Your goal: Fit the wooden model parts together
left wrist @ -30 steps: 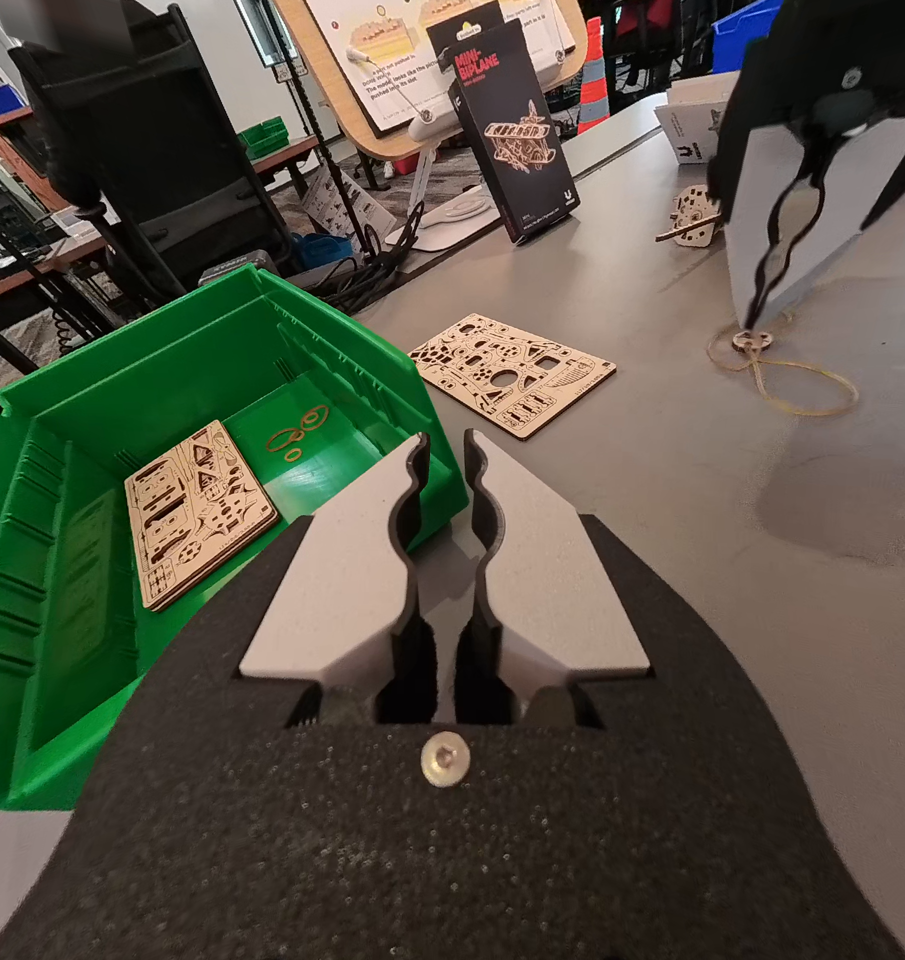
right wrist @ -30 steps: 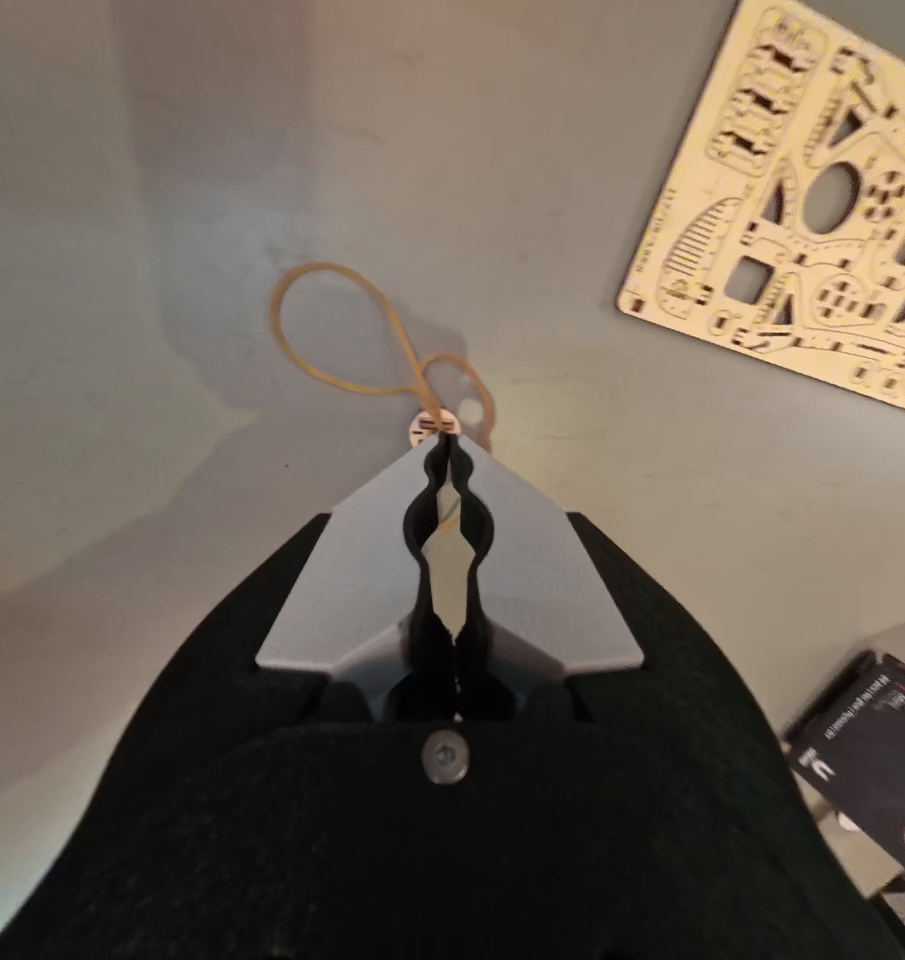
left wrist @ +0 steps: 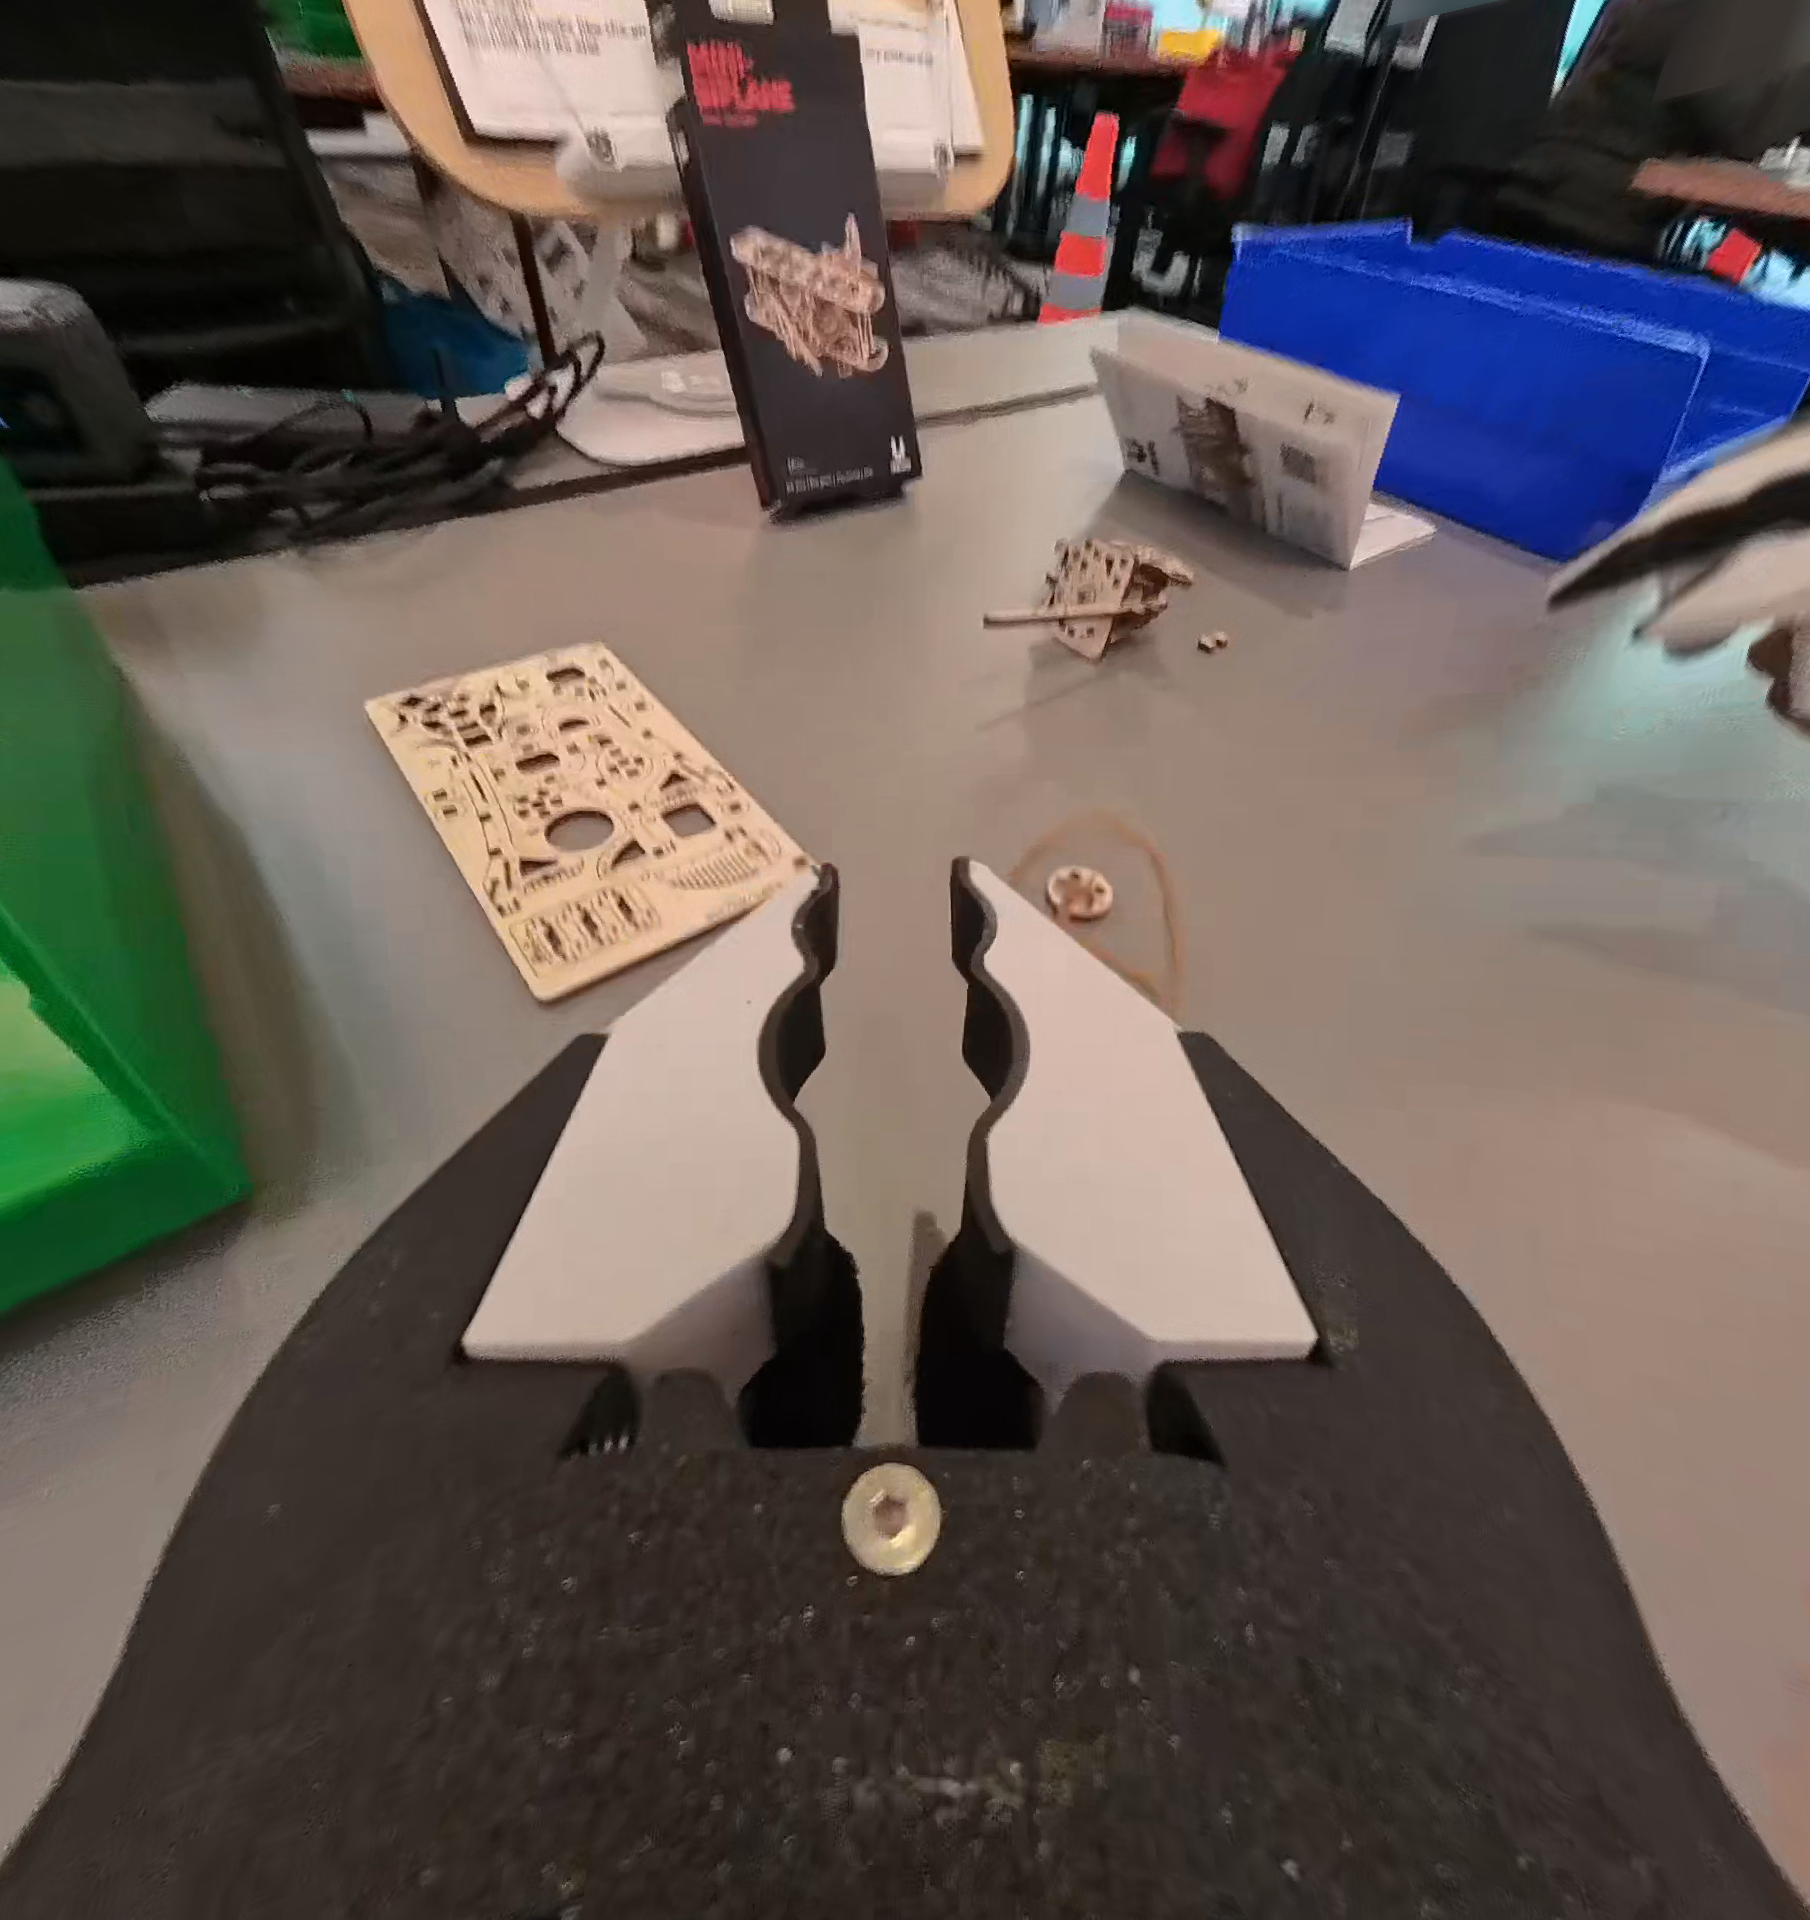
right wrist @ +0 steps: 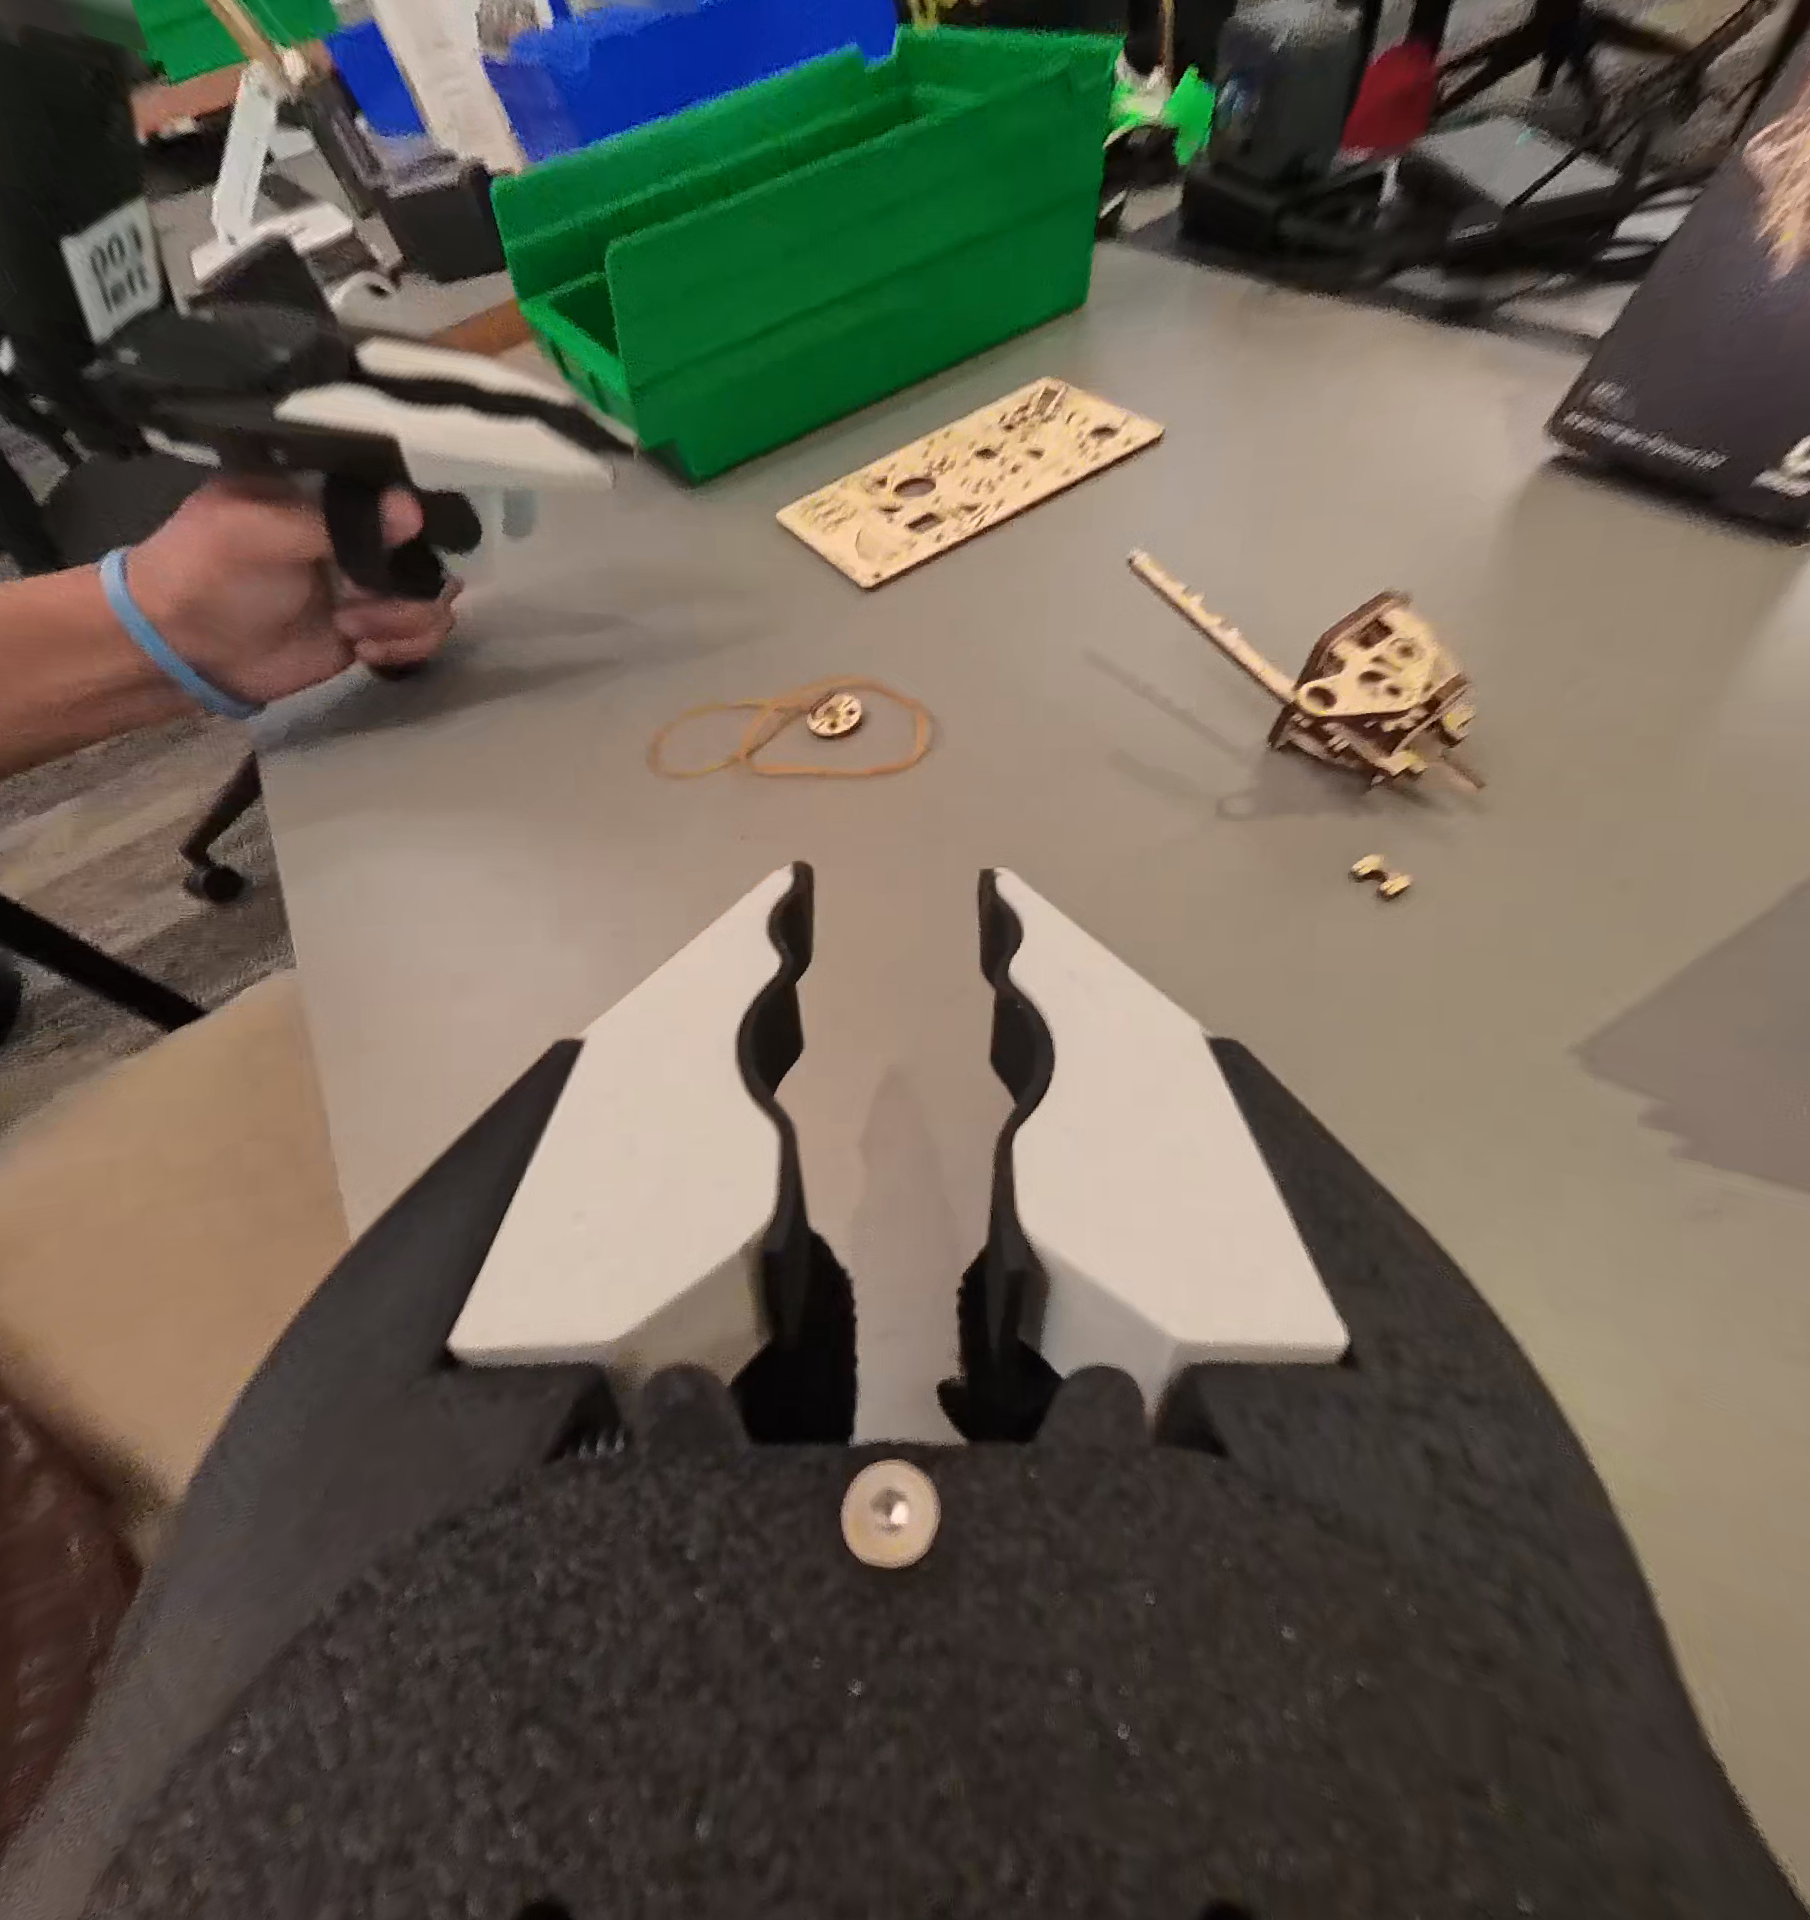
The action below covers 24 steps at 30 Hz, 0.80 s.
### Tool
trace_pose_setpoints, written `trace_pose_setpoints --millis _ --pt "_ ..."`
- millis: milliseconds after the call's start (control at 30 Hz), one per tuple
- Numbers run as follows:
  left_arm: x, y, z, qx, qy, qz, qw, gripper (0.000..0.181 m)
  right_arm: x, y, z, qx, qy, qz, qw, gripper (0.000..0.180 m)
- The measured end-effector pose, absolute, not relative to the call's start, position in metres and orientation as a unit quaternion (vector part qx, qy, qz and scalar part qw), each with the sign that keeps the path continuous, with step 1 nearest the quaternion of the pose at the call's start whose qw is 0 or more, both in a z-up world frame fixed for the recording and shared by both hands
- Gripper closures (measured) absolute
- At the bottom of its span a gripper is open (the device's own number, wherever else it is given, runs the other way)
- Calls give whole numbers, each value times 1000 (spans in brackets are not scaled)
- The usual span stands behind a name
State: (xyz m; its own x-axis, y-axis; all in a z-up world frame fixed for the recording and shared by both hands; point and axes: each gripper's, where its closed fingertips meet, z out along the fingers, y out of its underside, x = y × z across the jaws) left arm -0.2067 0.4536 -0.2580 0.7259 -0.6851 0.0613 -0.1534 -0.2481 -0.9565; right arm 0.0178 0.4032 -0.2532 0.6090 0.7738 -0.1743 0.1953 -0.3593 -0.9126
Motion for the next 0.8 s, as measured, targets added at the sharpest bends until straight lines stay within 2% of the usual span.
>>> trace_pose_setpoints --millis 200,300,433,567,800 --pt "-206 437 -258 -780 251 -280 500 158 29 401 -259 -771 -324 279 472 148" --pt "-197 433 -266 -821 246 -279 433 157 34 405 -263 -776 -317 273 472 147" --pt "-186 441 -265 -856 233 -249 389 156 38 408 -264 -784 -308 274 465 147" --pt "-183 452 -270 -863 256 -206 385 156 35 408 -273 -791 -319 265 450 148" --pt "-153 457 -289 -860 366 -199 294 153 24 405 -299 -792 -394 205 419 148"
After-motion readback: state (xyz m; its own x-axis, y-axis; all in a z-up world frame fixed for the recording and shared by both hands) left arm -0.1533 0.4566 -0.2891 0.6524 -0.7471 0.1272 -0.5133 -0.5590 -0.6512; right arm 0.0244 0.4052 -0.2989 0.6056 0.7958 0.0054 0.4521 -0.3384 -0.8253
